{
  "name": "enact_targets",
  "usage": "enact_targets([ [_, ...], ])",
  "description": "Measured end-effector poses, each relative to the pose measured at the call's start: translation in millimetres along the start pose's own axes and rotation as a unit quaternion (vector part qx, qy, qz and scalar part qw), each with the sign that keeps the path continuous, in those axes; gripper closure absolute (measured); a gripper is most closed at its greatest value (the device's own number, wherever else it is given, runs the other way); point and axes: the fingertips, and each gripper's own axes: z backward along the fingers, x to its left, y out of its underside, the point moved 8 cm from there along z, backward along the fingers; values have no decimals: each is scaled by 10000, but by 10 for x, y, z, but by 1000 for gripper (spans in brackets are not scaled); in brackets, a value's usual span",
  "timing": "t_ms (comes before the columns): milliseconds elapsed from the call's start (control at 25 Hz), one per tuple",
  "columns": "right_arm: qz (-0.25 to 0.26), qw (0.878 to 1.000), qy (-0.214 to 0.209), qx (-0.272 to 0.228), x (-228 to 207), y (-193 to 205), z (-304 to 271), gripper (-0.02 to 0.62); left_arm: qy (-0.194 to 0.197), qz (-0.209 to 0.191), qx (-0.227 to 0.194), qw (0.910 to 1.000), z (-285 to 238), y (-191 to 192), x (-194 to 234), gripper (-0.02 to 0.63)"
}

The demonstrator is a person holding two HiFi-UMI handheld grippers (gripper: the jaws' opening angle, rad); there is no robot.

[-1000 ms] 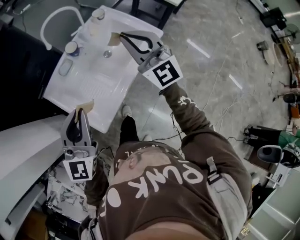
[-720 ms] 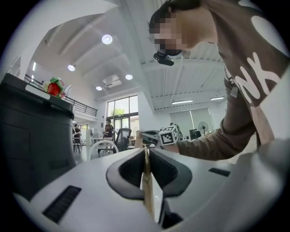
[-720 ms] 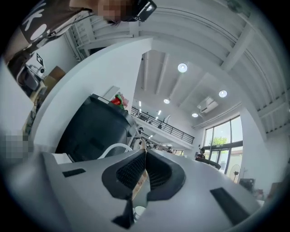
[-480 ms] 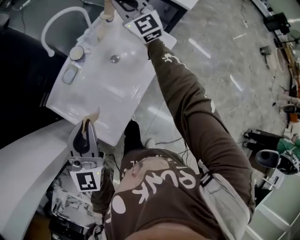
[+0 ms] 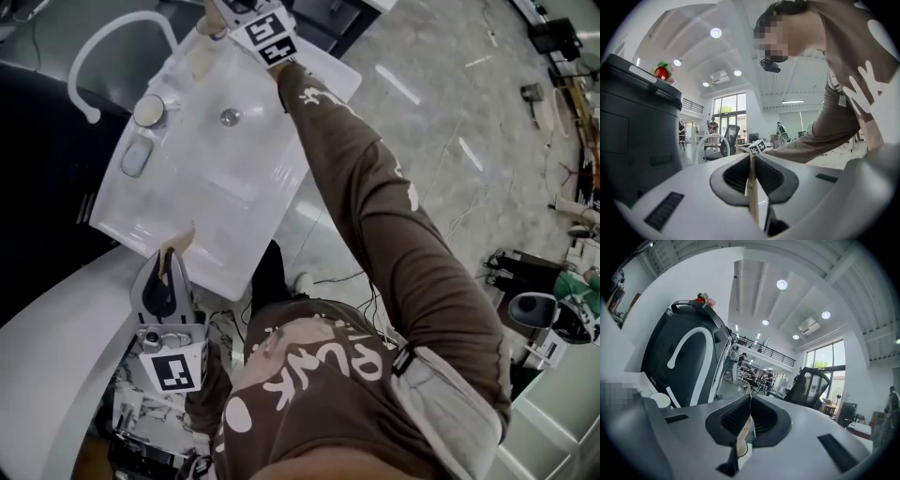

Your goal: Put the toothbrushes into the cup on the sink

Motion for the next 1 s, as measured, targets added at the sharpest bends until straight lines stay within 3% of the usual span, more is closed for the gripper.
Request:
enact_targets([
  [280,-187,9987,-54,464,109,351,-110,565,121,-217,-141,9996,-124,-66,124,577],
  [320,-231,9987,-63,450,114,371,-94,529,121,-308,-216,9992,-170,-110,167,577],
  [360,-289,9988,-70,402,116,369,-67,436,106,-408,-299,9987,-228,-161,221,577],
  [440,-365,9990,-96,254,126,312,22,385,86,-605,-490,9969,-354,-254,348,577],
  [560,-397,9991,-117,-93,160,116,241,365,140,-936,-782,9924,-580,-331,549,577],
  [720,-592,9959,-61,-676,280,-185,709,357,187,-1260,-864,9881,-978,-247,825,577],
  [840,-718,9902,-2,-1201,456,-377,1117,359,159,-1135,-848,9898,-1281,-80,1036,577],
  [1000,-589,9901,64,-1274,759,-472,1603,371,43,-920,-814,9924,-1625,223,1247,577],
])
